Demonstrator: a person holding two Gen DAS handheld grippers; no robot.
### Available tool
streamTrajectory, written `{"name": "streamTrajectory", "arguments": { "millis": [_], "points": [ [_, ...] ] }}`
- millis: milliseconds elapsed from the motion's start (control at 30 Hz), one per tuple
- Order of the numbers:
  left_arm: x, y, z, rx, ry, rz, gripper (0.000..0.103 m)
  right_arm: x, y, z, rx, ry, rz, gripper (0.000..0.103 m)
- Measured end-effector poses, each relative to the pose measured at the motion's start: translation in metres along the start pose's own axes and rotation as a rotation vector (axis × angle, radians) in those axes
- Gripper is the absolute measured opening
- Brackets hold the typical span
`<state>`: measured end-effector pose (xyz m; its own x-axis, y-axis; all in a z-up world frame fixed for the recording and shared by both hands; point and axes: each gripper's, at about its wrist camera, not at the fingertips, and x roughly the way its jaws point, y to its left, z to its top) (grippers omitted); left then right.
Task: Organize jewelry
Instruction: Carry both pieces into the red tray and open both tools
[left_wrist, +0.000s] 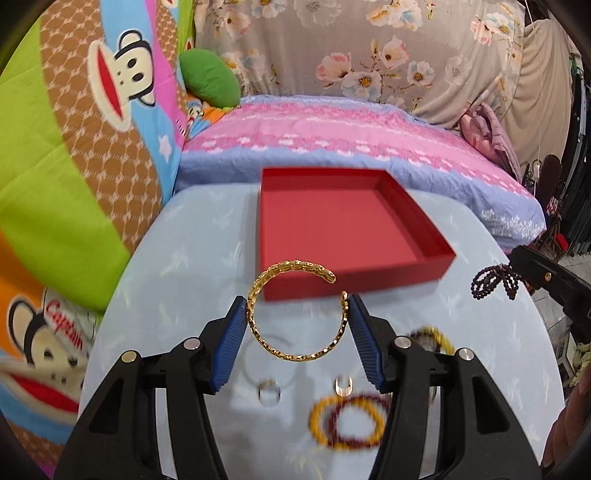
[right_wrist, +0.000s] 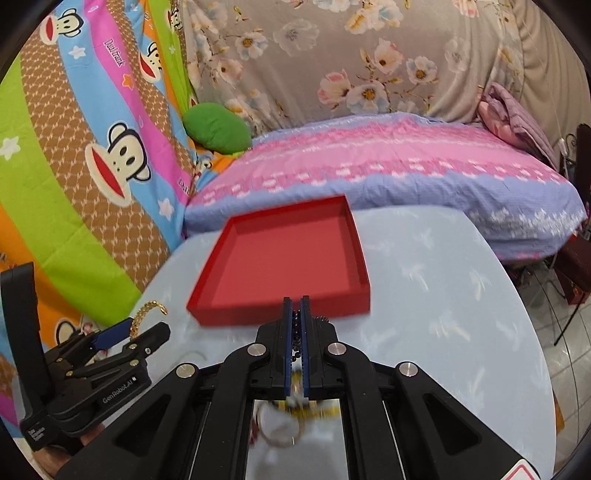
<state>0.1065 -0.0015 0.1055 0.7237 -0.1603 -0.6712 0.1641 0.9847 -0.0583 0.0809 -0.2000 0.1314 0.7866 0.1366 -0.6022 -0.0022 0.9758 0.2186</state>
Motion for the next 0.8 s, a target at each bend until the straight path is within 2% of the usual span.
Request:
{"name": "streamTrajectory", "arguments": {
  "millis": [167, 433, 600, 800],
  "points": [
    [0.037, 0.0, 0.056, 0.03, -0.031, -0.002, 0.053, 0.052, 0.0, 0.056, 0.009, 0.003, 0.032, 0.004],
    [0.127, -0.004, 0.122, 0.045, 0.026, 0.004, 0.053, 0.158, -0.006, 0.116, 0.035, 0.082, 0.056, 0.004],
    [0.177, -0.007, 0.142, 0.051, 0.069, 0.0, 0.053, 0.214, -0.015, 0.127, 0.047, 0.139, 0.041, 0.004],
    [0.218, -0.009, 0.148, 0.058, 0.12, 0.008, 0.053, 0.252, -0.02, 0.125, 0.032, 0.197, 0.013, 0.004]
  ]
}}
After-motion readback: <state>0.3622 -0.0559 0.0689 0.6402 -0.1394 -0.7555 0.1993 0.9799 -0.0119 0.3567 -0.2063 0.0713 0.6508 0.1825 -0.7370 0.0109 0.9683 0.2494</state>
